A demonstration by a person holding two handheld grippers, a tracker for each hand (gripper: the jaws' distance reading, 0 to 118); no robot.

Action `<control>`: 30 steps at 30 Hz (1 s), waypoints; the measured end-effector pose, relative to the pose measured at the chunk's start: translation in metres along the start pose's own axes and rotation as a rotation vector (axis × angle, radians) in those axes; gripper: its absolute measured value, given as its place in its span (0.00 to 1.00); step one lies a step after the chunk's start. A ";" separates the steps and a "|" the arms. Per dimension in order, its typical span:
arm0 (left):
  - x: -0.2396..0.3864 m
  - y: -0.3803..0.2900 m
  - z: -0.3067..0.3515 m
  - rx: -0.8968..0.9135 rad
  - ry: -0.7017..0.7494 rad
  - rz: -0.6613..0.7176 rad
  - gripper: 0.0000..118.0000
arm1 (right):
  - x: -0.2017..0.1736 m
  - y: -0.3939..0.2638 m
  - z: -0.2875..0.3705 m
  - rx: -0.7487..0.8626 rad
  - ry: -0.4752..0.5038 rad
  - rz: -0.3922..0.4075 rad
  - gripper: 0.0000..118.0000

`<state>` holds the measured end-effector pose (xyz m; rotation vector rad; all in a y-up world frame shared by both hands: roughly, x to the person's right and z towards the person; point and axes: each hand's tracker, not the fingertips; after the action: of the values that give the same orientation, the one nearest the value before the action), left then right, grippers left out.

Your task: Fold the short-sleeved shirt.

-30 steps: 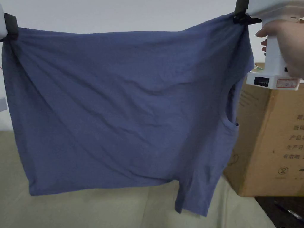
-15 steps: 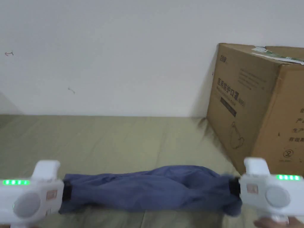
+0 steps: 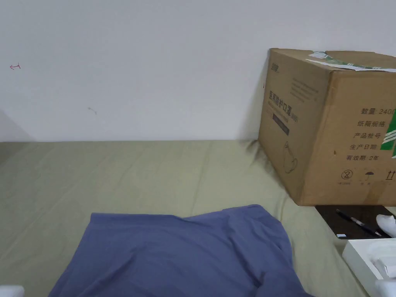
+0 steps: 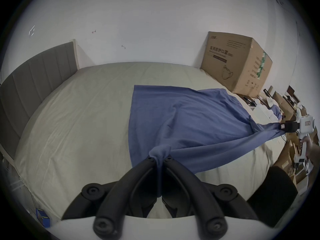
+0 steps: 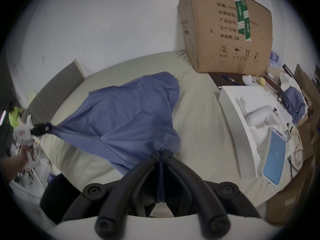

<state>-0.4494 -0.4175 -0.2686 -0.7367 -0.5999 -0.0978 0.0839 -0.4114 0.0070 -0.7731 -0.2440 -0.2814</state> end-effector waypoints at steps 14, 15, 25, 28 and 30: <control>0.004 -0.083 -0.018 -0.175 0.044 -0.036 0.12 | -0.008 -0.072 -0.038 -0.166 -0.087 0.062 0.10; 0.003 -0.084 -0.018 -0.177 0.054 -0.024 0.30 | -0.009 -0.072 -0.038 -0.165 -0.100 0.065 0.26; 0.009 -0.060 0.038 -0.045 0.003 0.156 0.98 | -0.026 -0.051 0.016 0.010 -0.043 -0.052 0.96; 0.032 -0.047 0.066 0.030 -0.006 0.140 0.98 | -0.057 -0.037 0.042 0.122 0.020 -0.051 0.93; 0.045 -0.043 0.084 0.074 -0.047 0.136 0.94 | -0.079 -0.033 0.059 0.242 0.049 -0.047 0.85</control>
<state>-0.4649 -0.3888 -0.1690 -0.7073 -0.5938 0.0673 -0.0083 -0.3792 0.0443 -0.5208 -0.2454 -0.3087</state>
